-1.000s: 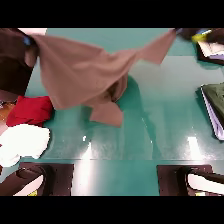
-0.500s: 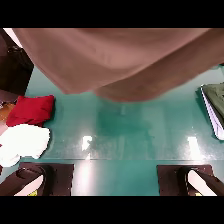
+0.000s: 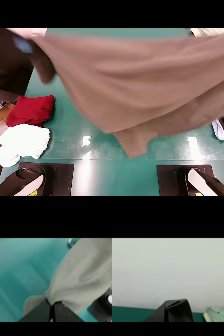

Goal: Fold the shirts.

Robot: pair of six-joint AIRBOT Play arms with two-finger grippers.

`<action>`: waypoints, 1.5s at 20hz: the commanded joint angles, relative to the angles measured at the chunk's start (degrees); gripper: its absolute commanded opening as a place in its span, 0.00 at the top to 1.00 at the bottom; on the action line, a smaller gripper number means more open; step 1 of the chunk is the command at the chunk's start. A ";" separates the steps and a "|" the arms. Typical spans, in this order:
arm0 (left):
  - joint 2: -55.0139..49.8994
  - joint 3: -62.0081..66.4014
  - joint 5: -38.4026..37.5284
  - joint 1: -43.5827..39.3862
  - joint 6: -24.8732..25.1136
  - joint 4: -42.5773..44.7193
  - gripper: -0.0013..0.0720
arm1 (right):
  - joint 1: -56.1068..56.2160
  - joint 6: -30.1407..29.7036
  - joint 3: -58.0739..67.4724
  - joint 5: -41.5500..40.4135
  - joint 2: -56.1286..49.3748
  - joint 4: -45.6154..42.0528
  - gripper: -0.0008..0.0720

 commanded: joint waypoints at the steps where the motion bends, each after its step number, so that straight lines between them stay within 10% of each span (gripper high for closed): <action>1: 0.04 -20.83 0.83 0.07 0.09 4.70 0.95 | 12.17 1.92 -4.15 5.11 -8.41 -2.73 0.96; 7: -0.59 -58.12 28.15 0.07 0.44 9.68 0.95 | 27.78 4.17 -14.95 0.04 -27.30 -15.65 0.96; 13: -0.63 -61.18 41.18 0.09 -6.21 19.39 0.94 | 30.08 9.44 -15.19 -9.46 -37.42 -14.60 0.95; 14: -0.66 -60.28 41.51 0.09 -7.39 21.51 0.71 | 29.88 10.12 -15.19 -9.94 -37.53 -14.60 0.84; 15: -0.66 -59.17 41.62 0.09 -8.11 23.17 0.23 | 29.40 10.14 -15.10 -10.29 -37.35 -14.56 0.49; 16: -0.63 -57.90 41.33 0.09 -8.98 25.18 0.06 | 28.72 10.16 -14.49 -9.55 -37.16 -14.58 0.28; 21: -0.63 -46.03 30.01 0.07 -9.16 32.94 0.12 | 24.44 9.77 -11.80 3.56 -32.00 -14.67 0.29; 30: -0.63 -55.28 29.03 -11.45 -7.69 9.14 0.12 | 21.86 6.38 -36.72 6.84 -13.70 -14.71 0.35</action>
